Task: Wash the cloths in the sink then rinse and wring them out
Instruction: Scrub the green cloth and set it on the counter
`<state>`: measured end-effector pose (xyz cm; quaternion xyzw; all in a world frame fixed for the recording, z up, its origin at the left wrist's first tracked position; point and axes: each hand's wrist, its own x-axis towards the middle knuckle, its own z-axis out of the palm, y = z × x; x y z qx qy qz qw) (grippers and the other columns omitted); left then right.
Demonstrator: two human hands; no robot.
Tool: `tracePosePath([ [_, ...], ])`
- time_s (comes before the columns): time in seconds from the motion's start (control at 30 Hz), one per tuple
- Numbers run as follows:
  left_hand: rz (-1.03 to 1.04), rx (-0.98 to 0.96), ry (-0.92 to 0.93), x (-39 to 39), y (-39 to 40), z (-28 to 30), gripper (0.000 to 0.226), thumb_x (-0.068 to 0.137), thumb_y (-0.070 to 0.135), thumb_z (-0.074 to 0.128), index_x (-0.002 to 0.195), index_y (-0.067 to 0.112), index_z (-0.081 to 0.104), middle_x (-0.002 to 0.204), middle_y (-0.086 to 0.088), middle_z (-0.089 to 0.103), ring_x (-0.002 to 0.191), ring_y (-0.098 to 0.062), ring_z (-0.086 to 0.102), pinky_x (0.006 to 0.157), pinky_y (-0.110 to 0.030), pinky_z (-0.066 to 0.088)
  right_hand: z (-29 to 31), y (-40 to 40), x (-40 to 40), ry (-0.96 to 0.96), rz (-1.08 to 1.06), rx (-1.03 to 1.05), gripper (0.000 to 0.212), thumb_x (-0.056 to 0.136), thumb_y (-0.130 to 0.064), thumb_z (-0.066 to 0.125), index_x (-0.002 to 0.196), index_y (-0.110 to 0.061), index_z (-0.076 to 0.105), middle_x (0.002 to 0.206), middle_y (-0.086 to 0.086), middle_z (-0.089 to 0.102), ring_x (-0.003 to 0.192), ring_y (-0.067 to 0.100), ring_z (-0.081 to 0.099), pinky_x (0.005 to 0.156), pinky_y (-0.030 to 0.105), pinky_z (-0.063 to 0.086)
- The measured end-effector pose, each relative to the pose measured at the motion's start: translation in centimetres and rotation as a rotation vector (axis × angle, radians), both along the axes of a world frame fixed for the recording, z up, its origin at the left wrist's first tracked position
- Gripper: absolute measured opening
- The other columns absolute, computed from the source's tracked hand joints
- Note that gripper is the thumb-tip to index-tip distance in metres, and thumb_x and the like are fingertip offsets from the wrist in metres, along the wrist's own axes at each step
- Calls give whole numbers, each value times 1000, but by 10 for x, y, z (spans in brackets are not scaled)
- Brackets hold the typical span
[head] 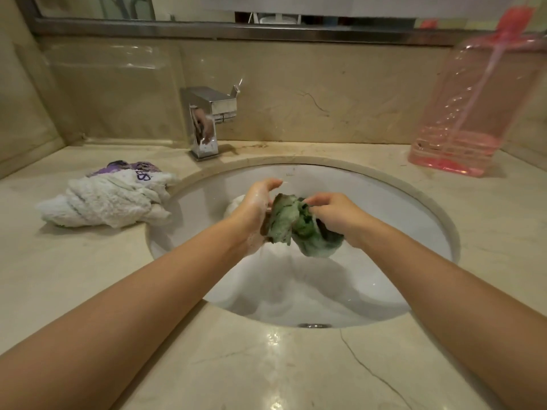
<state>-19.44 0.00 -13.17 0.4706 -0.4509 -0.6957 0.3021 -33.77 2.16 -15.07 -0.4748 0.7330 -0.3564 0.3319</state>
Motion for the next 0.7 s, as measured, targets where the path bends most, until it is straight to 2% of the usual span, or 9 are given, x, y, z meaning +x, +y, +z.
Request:
tracePosePath([
  [0.1,71,-47,8,5,-3,0,12,92,14,52,97,4,56,108,-17,65,96,-26,64,75,-29,55,4,2,2,-274,34,13,28,94,-5,41,106,-10,66,112,16,66,105,29,62,98,42,50],
  [0.17,110,-113,-35,7,-9,-1,13,90,6,57,102,0,58,106,-17,66,95,-25,65,77,-27,56,10,4,3,-470,43,53,31,94,-13,40,110,-6,65,110,16,68,99,28,64,90,39,52],
  [0.2,122,-148,-53,7,-11,-1,18,89,4,61,107,1,59,102,-15,66,91,-22,66,73,-24,57,12,5,3,-495,34,77,31,95,-23,41,107,-6,65,108,17,68,95,28,64,85,37,53],
  [0.27,97,-183,-72,8,-12,-3,34,84,0,67,116,4,57,103,-13,64,87,-20,64,65,-21,57,13,5,0,-416,63,135,42,94,-44,47,106,-8,63,105,16,68,92,26,65,76,33,52],
  [0.33,49,-185,-128,8,-11,-5,41,80,-2,71,119,3,56,102,-13,63,80,-18,63,55,-19,53,15,9,0,-310,183,204,42,89,-45,60,106,-7,65,96,11,71,84,23,67,71,30,53],
  [0.4,25,-187,-193,9,-11,-4,29,82,3,71,108,-4,62,81,-12,62,59,-16,54,44,-19,46,14,10,-1,-280,188,205,33,85,-27,69,107,-3,66,95,13,71,81,24,66,73,32,54],
  [0.47,31,-184,-230,12,-12,-3,19,85,13,71,93,-3,64,67,-9,55,51,-14,44,39,-18,39,12,9,-4,-277,121,157,30,85,-16,69,110,0,66,102,18,70,83,26,66,77,35,54],
  [0.57,12,-147,-231,18,-19,-3,22,90,25,67,96,5,60,69,-7,52,52,-12,41,37,-16,32,14,9,-5,-309,-20,83,32,84,-22,68,109,-2,65,108,22,69,91,31,67,78,37,55],
  [0.7,-2,-151,-246,21,-23,-3,28,94,37,60,83,11,61,72,-7,58,58,-13,47,46,-20,34,20,13,-2,-478,-107,-50,28,92,-34,63,96,-7,66,91,16,73,70,28,70,54,30,56],
])
